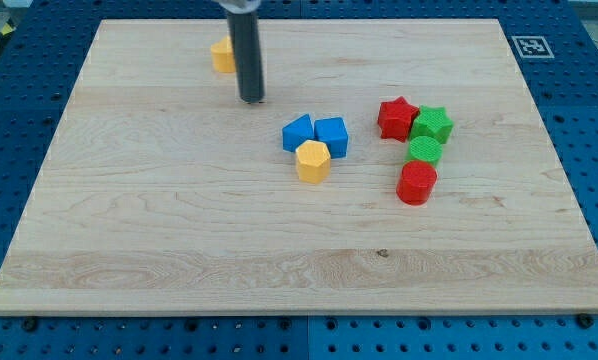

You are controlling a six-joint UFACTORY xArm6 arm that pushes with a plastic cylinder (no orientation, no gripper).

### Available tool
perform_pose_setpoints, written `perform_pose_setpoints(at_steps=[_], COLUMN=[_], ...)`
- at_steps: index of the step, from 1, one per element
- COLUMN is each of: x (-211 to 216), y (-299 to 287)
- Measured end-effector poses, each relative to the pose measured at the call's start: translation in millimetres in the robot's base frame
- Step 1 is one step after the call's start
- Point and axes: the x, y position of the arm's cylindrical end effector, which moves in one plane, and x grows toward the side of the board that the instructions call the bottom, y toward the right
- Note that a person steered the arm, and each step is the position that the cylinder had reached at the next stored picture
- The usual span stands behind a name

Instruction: Move the yellow heart to the top right of the board

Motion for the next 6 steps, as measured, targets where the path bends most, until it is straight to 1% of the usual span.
perform_pose_setpoints(at_steps=[1,3,4,5,6], x=[-11.4,-52.3,-75.2,-91.3,-95.7], y=[12.7,5.5,-25.2,-77.2,-112.6])
